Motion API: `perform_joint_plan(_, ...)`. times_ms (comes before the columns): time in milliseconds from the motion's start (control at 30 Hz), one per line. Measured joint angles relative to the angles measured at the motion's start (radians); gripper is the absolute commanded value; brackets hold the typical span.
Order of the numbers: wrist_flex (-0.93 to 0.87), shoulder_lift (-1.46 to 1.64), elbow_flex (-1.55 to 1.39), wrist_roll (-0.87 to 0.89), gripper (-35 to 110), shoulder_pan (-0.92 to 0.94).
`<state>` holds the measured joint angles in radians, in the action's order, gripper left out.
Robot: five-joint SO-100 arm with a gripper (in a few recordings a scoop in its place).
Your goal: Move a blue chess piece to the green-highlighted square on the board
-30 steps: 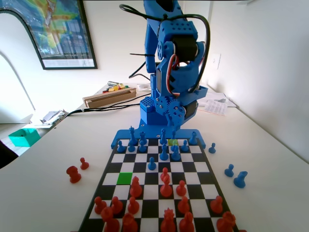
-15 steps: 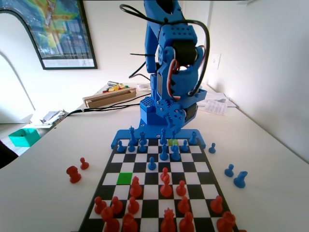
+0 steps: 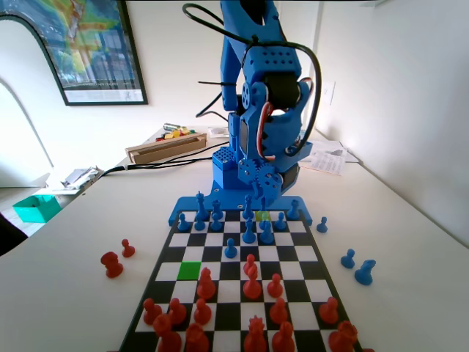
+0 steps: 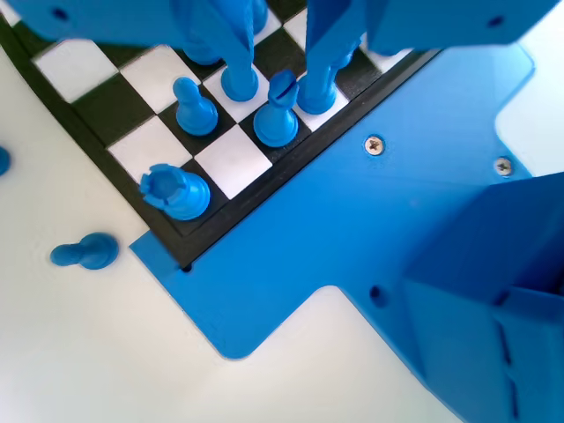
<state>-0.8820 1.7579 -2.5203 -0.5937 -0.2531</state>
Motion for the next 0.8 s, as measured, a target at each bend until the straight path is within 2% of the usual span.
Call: perform_joint_plan(800, 0.057, -0.058, -0.014, -0.031, 9, 0.002)
